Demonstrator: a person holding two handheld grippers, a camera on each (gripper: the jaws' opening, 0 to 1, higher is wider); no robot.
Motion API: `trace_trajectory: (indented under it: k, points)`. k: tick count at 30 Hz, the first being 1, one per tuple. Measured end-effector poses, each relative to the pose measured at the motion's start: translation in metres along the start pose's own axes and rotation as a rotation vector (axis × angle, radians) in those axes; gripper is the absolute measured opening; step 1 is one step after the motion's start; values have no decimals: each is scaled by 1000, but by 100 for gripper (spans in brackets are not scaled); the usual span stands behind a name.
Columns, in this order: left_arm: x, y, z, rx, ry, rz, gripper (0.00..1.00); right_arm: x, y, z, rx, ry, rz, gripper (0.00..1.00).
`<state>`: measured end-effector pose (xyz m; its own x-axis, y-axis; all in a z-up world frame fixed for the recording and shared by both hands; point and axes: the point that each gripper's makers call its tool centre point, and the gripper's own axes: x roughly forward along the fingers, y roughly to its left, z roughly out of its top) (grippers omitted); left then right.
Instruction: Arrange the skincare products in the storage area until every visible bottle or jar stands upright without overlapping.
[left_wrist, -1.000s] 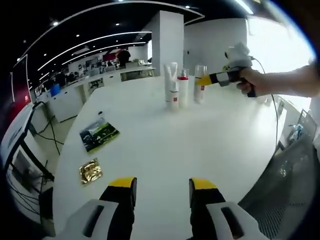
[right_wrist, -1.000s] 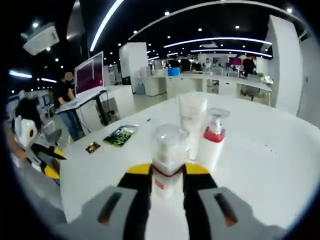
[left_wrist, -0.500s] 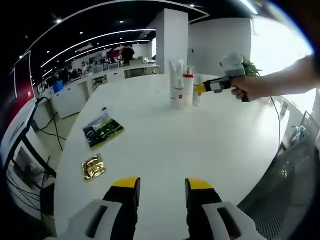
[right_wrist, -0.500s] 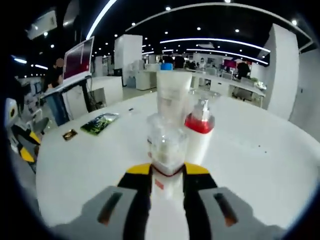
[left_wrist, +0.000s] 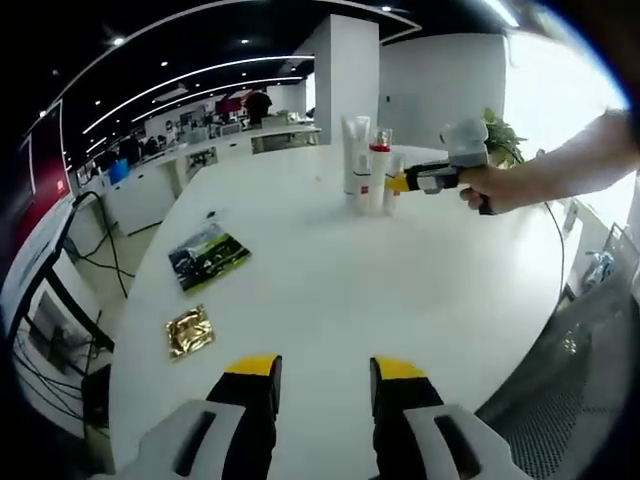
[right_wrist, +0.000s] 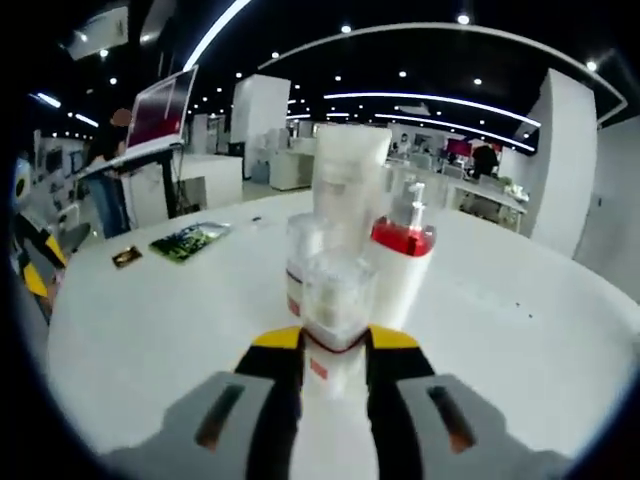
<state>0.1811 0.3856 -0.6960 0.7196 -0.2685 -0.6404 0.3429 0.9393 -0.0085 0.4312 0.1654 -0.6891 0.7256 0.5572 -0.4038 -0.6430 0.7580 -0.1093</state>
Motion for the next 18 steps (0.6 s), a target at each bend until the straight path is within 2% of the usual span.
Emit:
trace_trajectory:
  k: [5,10,12,14,18]
  points:
    - [0,1,0,-6,2,7,37,4,-1,-1,26,-44,8,24]
    - [0,2,1,-9,-1,11,36,5,-2,0,27,-55,3,24]
    - [-1,2,0,-6,2,11,36,4,-4,-1,49,-50,1,24]
    - [-1,2,1,-5,-2,11,36,4,-2,-1,8,-39,7,25]
    - [0,2,0,-4,0,9,36,4,0,-6,5,-11,12,25]
